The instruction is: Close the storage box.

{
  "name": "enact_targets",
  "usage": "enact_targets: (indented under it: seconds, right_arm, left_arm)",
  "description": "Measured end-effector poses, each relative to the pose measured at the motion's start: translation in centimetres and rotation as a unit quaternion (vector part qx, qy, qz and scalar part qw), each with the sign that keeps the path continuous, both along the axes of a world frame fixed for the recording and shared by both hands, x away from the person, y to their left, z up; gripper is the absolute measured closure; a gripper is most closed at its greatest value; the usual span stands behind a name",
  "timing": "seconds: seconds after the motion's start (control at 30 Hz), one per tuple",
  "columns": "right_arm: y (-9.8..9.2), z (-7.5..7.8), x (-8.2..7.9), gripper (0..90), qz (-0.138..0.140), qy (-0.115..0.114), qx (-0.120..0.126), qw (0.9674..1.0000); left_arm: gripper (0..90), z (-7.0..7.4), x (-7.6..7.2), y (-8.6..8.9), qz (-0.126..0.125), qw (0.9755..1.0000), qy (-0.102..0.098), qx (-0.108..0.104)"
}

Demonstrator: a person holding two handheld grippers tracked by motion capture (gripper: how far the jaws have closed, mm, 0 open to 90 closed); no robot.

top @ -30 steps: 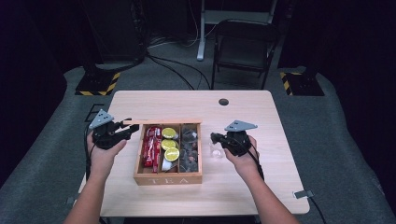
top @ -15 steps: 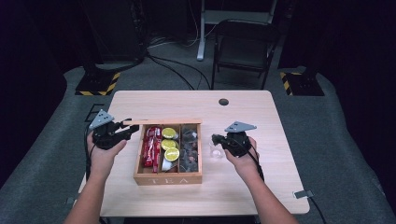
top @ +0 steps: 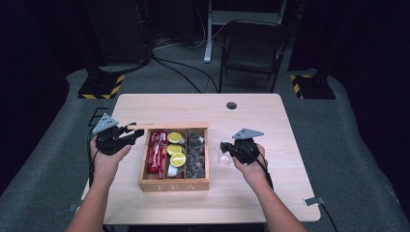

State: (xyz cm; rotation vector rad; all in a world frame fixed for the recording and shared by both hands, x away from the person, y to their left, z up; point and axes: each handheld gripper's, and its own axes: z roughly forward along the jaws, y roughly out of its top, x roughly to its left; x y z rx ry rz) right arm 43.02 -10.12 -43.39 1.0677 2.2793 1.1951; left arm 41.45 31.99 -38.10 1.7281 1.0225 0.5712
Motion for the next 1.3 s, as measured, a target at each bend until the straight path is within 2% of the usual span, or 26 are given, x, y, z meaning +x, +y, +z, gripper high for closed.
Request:
enact_targets:
  seconds: [0.33,0.5,0.8,1.3]
  right_arm:
    - [0.0,-0.4,0.3,89.6,-0.007,0.010,-0.004,0.9999]
    - [0.0,-0.5,0.4,81.0,-0.011,0.017,-0.003,0.9998]
    - [0.0,0.0,0.2,71.7,-0.024,0.004,0.003,0.9997]
    - [1.2,1.5,0.0,59.5,-0.016,-0.012,0.017,0.9997]
  left_arm:
    - [56.7,0.0,0.0,0.0,0.000,1.0000,0.000,0.000]
    - [56.7,0.0,0.0,0.0,0.000,1.0000,0.000,0.000]
    - [56.7,0.0,0.0,0.0,0.000,1.0000,0.000,0.001]
    - [56.6,-0.1,0.0,0.0,0.001,1.0000,0.000,0.001]
